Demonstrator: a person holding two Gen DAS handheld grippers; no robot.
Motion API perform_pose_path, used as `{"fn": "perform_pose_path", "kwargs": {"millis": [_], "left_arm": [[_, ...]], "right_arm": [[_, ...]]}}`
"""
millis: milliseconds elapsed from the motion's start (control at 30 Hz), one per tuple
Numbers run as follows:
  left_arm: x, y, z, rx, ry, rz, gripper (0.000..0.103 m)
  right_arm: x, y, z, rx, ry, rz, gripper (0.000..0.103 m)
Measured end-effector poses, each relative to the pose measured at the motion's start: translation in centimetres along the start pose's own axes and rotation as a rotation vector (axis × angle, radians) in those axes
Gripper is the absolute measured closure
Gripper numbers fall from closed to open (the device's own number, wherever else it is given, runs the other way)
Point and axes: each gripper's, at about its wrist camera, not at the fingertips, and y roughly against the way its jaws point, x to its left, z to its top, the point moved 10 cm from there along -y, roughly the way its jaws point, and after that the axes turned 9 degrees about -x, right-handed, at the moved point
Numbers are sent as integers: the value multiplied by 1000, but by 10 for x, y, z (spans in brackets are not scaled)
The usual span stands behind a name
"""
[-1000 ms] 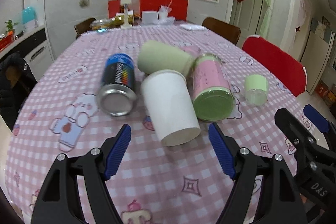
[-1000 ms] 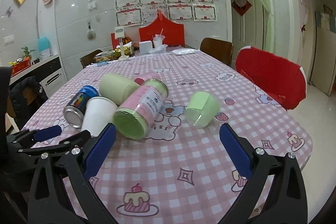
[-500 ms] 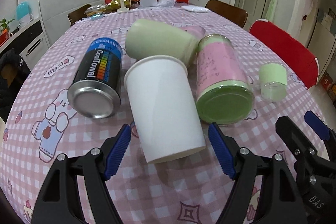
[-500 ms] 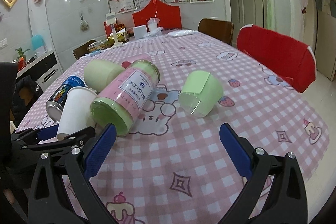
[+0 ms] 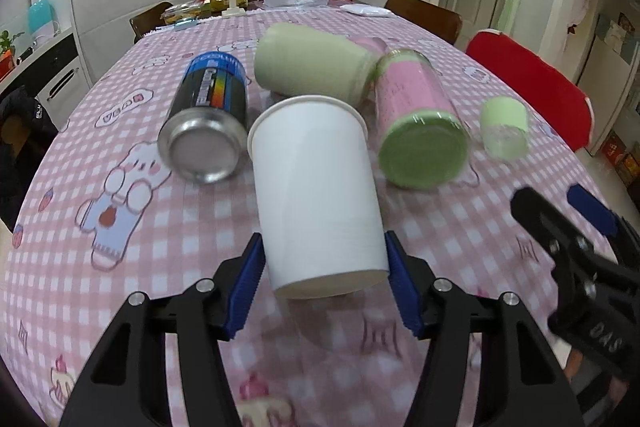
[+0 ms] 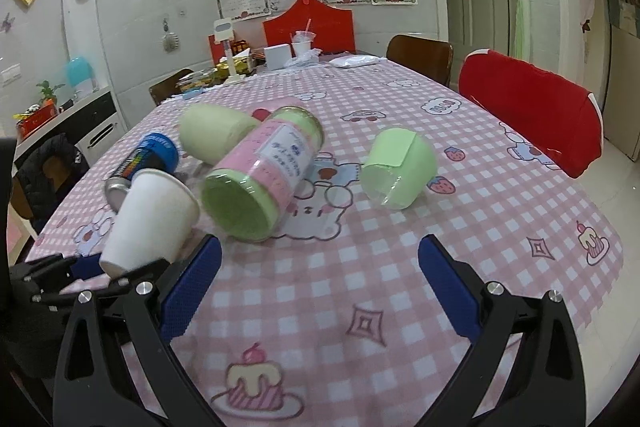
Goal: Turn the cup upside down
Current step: 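Move the right tool down toward the white paper cup lying sideways, then close the right gripper around the white paper cup and lift it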
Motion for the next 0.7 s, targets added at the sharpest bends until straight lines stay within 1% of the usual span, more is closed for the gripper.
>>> {"fn": "perform_pose_path", "kwargs": {"millis": [133,200,300,367,467,567,700], "left_arm": [[-2,18,-14,-3,-24,-16,43],[-3,27,-23,4,-21,-38,43],[-5,33,-31,10,-20,-41,43],[-6,36,-33,6,-14,-50,43],[-3,36,-36,15,-12,-36,43],[-1,35,-39,42,6,-53,43],[1,38,-37,36,14,-63,43]], "right_arm": [[10,15,-3,-4,8,17,8],[14,21,-5,-2,12,23,8],[22,28,-9,5,21,36,8],[26,30,-11,8,31,41,8],[33,32,-14,9,48,40,8],[35,33,-11,4,42,45,8],[39,34,-5,3,24,68,8]]}}
